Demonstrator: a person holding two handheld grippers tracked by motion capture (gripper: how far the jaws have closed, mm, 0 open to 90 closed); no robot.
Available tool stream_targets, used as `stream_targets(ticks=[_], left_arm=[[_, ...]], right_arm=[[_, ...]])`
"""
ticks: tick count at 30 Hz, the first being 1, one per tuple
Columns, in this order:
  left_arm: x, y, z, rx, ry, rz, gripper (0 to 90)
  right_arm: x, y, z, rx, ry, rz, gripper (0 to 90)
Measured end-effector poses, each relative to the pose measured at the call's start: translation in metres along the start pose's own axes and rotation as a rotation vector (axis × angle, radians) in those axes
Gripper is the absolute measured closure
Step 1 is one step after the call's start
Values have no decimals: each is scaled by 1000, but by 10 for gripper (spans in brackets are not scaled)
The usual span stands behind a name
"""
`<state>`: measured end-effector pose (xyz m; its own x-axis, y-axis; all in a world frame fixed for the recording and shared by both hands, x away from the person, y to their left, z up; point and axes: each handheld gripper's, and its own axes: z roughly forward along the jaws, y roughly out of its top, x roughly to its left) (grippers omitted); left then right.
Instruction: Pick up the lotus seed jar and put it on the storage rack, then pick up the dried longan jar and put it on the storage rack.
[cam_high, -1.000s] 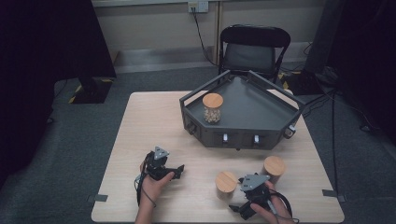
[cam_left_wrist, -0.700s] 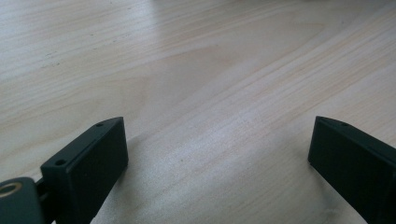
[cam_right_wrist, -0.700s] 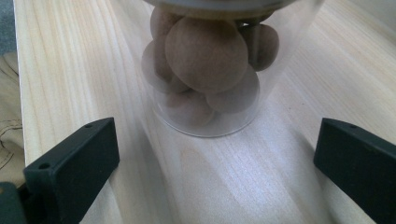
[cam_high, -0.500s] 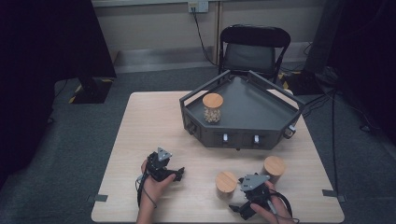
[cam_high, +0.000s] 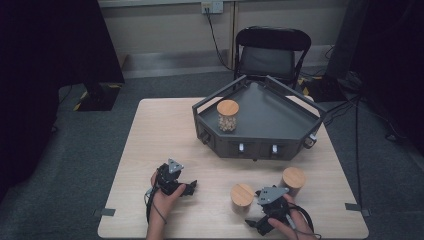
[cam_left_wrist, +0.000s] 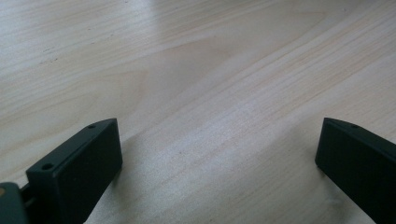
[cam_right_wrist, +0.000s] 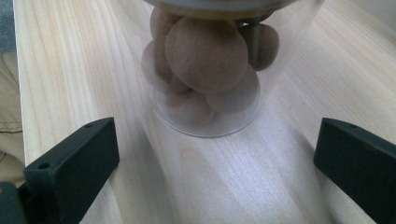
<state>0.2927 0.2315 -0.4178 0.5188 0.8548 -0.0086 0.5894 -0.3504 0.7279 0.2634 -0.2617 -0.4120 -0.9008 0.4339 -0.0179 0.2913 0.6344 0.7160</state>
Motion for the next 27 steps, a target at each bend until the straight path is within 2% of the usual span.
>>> stream_targets(ticks=[18,27], left_arm=[[1,-1,-1,-1,-4,1,3],[1,-1,-1,-1,-4,2,2]], right_arm=[[2,1,0,1,-9,10,0],[-1,0,0,-3,2,8,0]])
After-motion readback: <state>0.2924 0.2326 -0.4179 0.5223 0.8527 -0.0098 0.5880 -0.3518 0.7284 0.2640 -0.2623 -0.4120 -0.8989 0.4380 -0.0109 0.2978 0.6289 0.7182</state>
